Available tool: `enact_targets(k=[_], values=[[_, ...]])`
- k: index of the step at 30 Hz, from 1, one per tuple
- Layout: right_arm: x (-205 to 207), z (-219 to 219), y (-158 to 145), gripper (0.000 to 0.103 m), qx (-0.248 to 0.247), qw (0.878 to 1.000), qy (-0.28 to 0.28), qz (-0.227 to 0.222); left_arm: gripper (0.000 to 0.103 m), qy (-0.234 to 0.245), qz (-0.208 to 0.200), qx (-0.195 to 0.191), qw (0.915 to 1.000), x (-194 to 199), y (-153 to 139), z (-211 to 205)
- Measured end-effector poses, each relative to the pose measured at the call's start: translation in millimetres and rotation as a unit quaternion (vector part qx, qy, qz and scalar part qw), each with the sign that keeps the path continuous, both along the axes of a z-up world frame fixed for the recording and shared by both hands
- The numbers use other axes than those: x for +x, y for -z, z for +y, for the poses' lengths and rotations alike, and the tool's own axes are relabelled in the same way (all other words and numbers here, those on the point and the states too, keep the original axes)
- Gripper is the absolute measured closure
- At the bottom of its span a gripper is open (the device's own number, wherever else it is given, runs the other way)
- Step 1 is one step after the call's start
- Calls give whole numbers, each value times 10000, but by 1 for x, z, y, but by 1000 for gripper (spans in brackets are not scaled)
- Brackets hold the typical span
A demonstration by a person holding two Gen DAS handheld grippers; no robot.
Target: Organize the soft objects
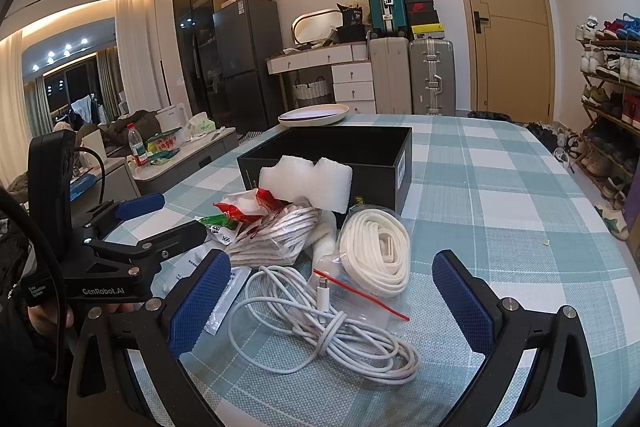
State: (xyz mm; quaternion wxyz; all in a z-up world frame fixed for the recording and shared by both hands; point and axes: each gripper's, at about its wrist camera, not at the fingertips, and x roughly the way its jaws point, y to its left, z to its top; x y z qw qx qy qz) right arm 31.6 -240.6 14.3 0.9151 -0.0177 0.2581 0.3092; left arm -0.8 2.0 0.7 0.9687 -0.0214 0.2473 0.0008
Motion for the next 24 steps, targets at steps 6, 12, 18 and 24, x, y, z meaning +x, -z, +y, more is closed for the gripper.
enact_targets(k=[6, 12, 18, 24], values=[[-2, 0, 4, 0, -1, 10000, 3, 11, 0, 1, 5, 4, 10000, 0, 0, 0], [-2, 0, 4, 0, -1, 10000, 2, 12, 0, -4, 4, 14, 10000, 0, 0, -1], [-2, 0, 4, 0, 1, 10000, -2, 15, 0, -13, 10, 21, 10000, -1, 2, -1], [-1, 2, 4, 0, -4, 10000, -1, 21, 0, -16, 12, 20, 10000, 0, 2, -1]])
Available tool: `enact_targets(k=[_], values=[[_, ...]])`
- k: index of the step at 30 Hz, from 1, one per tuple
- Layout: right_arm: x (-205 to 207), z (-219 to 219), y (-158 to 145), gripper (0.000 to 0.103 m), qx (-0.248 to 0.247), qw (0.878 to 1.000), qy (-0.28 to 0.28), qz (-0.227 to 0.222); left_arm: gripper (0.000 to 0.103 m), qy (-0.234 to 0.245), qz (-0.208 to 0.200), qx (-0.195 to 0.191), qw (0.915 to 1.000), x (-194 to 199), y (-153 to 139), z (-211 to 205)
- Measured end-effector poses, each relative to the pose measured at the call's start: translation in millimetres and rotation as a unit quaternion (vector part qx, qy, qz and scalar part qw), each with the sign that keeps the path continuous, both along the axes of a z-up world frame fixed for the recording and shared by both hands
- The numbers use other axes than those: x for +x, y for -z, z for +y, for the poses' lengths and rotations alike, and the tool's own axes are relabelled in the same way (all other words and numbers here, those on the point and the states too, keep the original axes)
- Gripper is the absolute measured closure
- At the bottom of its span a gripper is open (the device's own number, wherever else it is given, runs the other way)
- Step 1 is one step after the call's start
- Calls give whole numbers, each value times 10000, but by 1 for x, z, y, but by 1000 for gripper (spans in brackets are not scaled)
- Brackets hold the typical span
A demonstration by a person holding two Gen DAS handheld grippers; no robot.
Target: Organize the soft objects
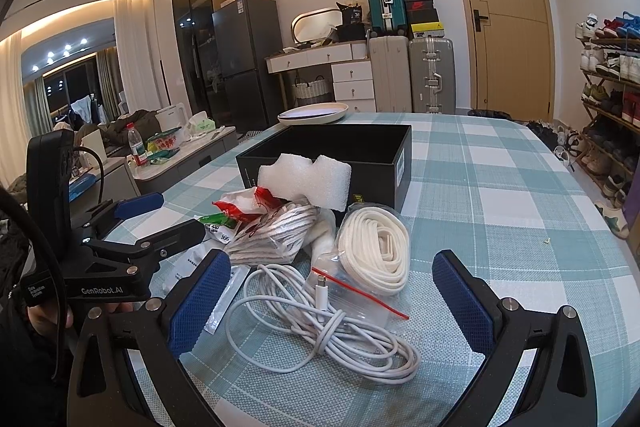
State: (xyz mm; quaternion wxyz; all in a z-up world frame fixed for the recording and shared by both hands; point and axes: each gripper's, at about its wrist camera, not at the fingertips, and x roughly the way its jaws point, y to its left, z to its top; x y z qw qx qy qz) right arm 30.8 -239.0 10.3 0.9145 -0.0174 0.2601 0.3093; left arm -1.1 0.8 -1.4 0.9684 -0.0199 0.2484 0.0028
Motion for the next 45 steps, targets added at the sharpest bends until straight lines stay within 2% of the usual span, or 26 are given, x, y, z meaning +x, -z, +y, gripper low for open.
enact_targets(k=[36, 45], values=[[2, -4, 1, 0, 26, 9999, 76, -65, 0, 3, 16, 12, 10000, 1, 0, -1], [5, -10, -4, 0, -50, 9998, 153, 111, 0, 52, -27, -17, 10000, -1, -6, -1]])
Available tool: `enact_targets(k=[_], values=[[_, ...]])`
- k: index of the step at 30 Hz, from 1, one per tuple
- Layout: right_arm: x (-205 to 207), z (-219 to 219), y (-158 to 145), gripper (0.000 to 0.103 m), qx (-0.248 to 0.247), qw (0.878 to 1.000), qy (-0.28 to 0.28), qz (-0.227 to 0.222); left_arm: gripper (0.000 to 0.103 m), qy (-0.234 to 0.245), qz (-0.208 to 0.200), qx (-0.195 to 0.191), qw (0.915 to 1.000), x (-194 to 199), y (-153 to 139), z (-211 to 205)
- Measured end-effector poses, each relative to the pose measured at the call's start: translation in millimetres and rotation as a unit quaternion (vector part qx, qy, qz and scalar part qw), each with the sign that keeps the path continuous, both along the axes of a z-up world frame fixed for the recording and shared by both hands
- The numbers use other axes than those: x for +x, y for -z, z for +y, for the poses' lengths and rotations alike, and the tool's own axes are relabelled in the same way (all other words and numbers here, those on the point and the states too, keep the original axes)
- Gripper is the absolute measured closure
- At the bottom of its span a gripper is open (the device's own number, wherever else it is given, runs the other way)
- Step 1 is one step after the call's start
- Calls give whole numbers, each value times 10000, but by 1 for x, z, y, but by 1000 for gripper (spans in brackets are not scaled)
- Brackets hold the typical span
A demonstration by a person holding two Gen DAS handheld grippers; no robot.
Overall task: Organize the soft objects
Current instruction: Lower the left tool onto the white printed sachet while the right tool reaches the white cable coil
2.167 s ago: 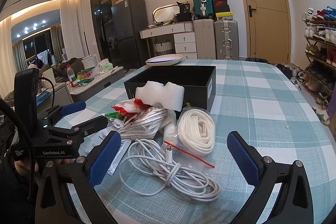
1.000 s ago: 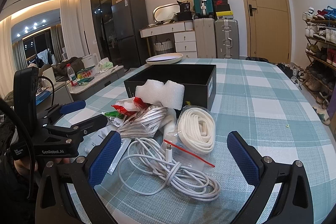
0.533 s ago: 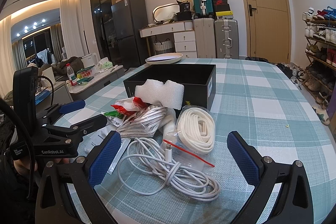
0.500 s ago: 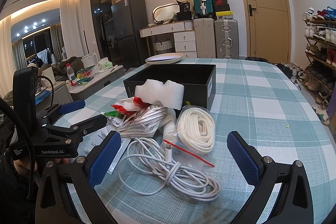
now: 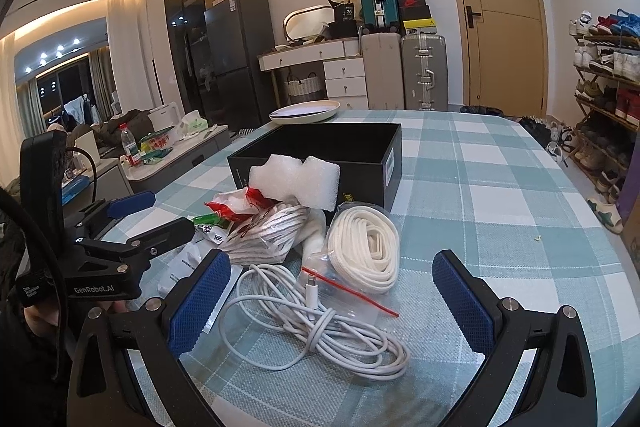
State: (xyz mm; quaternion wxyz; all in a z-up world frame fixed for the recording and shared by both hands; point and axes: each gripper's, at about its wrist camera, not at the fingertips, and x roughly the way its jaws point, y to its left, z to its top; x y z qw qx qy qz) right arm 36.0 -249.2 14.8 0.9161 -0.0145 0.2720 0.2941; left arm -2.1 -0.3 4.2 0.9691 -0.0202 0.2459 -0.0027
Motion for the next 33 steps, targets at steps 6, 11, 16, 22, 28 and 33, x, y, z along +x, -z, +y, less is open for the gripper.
enact_targets(k=[6, 11, 16, 22, 28, 33], values=[[9, -6, 3, 0, -71, 9995, 216, 233, 0, 102, 43, 27, 9999, -1, -6, -4], [8, -8, 8, 0, -135, 9988, 216, 410, 0, 218, -5, -28, 9998, -4, -8, -6], [7, -3, 12, 0, -334, 9977, 202, 555, 0, 301, 114, 68, 9995, -9, -4, -9], [7, -1, 23, 0, -483, 9953, 183, 814, 0, 366, 272, -66, 9989, -8, 1, -4], [12, 3, 34, 1, -626, 9929, 186, 992, 0, 558, 399, 82, 9976, -7, 6, -12], [11, 7, 37, 10, -734, 9922, 142, 1002, 0, 708, 563, 240, 9956, -7, 12, -22]])
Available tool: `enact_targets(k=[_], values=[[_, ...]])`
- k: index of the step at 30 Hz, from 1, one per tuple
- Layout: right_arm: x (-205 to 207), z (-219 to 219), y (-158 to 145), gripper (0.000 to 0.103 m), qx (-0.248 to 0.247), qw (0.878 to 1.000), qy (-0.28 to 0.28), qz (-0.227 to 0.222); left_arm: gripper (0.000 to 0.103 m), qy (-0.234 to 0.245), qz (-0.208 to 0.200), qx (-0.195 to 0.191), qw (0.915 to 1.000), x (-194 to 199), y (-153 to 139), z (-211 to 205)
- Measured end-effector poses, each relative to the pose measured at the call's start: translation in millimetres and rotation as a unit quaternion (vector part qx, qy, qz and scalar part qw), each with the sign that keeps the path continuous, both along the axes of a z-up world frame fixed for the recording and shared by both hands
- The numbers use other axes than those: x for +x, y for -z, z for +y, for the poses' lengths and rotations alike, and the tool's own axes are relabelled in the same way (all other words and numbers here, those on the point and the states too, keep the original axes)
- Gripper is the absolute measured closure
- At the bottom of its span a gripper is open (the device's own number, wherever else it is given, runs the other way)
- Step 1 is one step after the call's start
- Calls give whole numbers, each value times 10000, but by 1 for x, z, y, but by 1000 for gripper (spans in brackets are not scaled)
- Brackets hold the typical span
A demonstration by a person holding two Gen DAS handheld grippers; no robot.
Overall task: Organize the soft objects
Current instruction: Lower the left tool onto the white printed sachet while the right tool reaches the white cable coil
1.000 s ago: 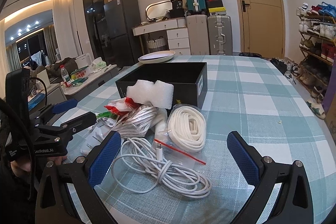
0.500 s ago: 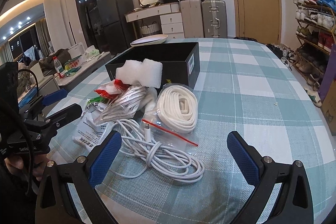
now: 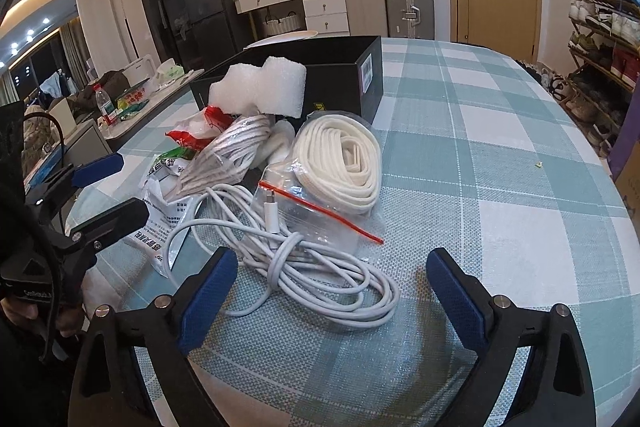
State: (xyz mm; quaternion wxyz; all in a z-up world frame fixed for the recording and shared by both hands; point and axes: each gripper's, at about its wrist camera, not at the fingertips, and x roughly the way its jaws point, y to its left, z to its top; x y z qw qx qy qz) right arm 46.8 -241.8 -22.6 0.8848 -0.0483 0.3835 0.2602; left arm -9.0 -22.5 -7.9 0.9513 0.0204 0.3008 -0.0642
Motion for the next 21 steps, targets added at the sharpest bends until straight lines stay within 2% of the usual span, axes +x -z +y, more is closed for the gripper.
enact_targets(k=[1, 6, 9, 13, 16, 21], values=[[0, 1, 1, 14, -9, 10000, -15, 20, 0, 50, 37, -10, 10000, 0, 1, -2], [0, 2, 2, 18, 26, 10000, -66, 6, 1, 167, 204, 35, 9996, 1, 7, -9], [-2, 4, 1, 26, 63, 9999, -154, -17, 2, 240, 280, 45, 9993, 2, 9, -12], [-3, 6, 1, 32, 58, 9997, -226, -42, 15, 320, 469, 131, 9983, 3, 14, -17], [-5, 8, 0, 45, 128, 9994, -331, -35, 33, 402, 657, 101, 9970, 6, 19, -18], [-8, 10, 1, 54, 137, 9988, -470, -53, 41, 444, 638, -60, 9970, 4, 17, -15]])
